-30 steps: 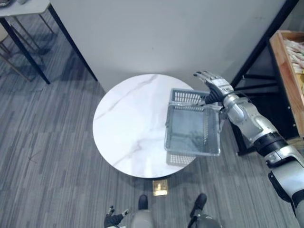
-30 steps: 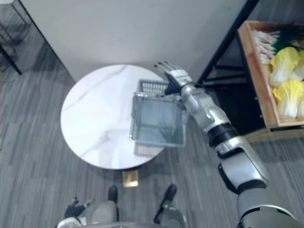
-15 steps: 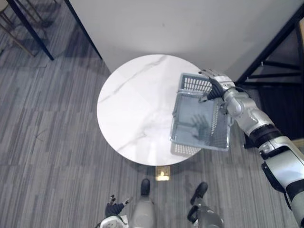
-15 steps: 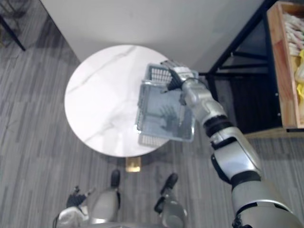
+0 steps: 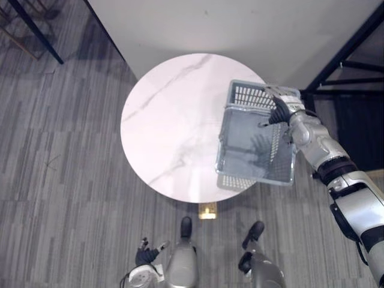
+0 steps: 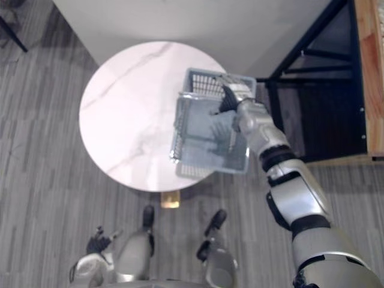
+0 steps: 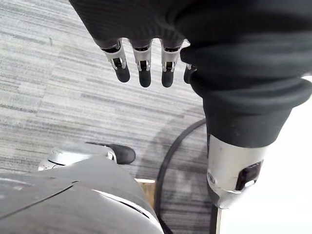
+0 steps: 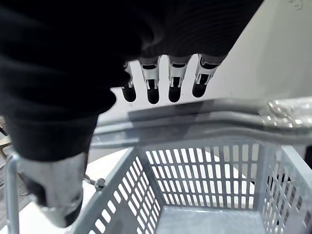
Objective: Pick vegetable in the basket
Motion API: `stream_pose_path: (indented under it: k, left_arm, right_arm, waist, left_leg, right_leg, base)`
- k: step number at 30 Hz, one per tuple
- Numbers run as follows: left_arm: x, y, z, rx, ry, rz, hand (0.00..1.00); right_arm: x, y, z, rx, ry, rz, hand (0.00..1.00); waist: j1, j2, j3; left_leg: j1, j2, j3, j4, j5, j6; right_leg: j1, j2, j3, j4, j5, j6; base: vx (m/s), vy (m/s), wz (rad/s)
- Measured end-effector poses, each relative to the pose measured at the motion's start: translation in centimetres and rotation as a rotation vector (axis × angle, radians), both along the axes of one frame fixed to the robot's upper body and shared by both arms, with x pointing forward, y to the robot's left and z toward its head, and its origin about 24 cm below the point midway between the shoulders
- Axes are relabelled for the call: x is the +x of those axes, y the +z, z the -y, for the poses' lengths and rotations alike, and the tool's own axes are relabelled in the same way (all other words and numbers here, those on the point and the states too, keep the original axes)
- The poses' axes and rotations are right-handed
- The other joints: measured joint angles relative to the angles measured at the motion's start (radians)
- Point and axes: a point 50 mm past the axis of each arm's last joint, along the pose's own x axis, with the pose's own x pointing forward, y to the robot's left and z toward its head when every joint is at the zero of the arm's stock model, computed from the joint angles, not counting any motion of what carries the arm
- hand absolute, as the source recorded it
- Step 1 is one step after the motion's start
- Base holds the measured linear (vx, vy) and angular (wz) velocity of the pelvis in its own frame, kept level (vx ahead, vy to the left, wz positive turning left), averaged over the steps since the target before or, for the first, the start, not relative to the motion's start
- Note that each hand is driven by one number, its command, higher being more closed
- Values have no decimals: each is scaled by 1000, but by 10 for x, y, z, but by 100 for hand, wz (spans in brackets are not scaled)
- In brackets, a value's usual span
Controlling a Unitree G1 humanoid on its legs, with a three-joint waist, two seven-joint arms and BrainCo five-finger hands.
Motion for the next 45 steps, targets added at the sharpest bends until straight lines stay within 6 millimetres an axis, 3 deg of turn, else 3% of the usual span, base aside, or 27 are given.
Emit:
stream_pose_path:
  k: [4, 5, 11, 21, 27, 30, 35, 40, 45]
  left_arm:
    - [3, 1, 2, -21, 20, 18, 0]
    - [4, 1, 2, -22, 19, 19, 0]
    - [9, 3, 3, -23, 15, 31, 0]
    - [11, 3, 3, -19, 19, 35, 0]
    - [13, 5, 5, -14, 29, 45, 0]
    - [13, 5, 5, -13, 33, 42, 0]
    - [14, 5, 3, -9, 40, 29, 0]
    - [-5, -1, -3, 14, 46, -33, 0]
    - [-18, -6, -8, 26, 43, -92, 0]
  right_arm:
    - [0, 2, 2, 12, -10, 5, 0]
    - [0, 3, 2, 17, -13, 12, 100]
    - [1, 14, 3, 37, -25, 71, 100]
    - [2, 13, 4, 34, -35, 67, 100]
    - [2, 8, 4, -14, -40, 52, 100]
    - [2, 4, -9, -47, -4, 35, 100]
    - [-7, 0, -55, -144, 175, 31, 100]
    - [-22, -3, -79, -162, 317, 54, 100]
    - [-38, -15, -88, -154, 412, 62, 100]
  waist:
    - [0, 12, 25]
    - [-1, 15, 31]
    - [-2, 20, 45]
    - [2, 21, 46]
    - [19, 21, 46]
    - [19, 21, 45]
    - [31, 9, 32]
    - [16, -29, -43]
    - [-4, -58, -124]
  left_leg:
    - [-1, 0, 0, 1, 0, 0]
    - [-2, 0, 0, 1, 0, 0]
    - [-21, 0, -2, 6, 0, 0]
    - [-22, -1, -5, 8, 0, 0]
    - [-19, 0, -12, 13, 1, 0]
    - [-7, 1, -15, 12, 2, 0]
    - [39, 10, 8, -6, 7, -3]
    - [78, 18, 39, -29, 13, -8]
    - [110, 19, 67, -43, 12, -8]
  right_leg:
    - [0, 0, 0, 0, 0, 0]
    - [-1, 0, 0, 0, 0, 0]
    - [-18, 0, 0, 1, 2, -2]
    - [-17, 0, 0, 1, 1, -2]
    - [-11, 1, -1, 1, 1, -2]
    - [2, 2, -3, 0, 1, -2]
    - [28, 10, 23, 0, 2, -2]
    - [36, 19, 55, -1, 2, -2]
    - [42, 22, 84, -1, 2, -2]
  base:
    - [0, 0, 0]
    - [0, 0, 0]
    - [0, 0, 0]
    - [0, 0, 0]
    - [0, 0, 0]
    - [1, 0, 1]
    - [1, -3, -11]
    - [18, -6, -14]
    - [6, -2, -17]
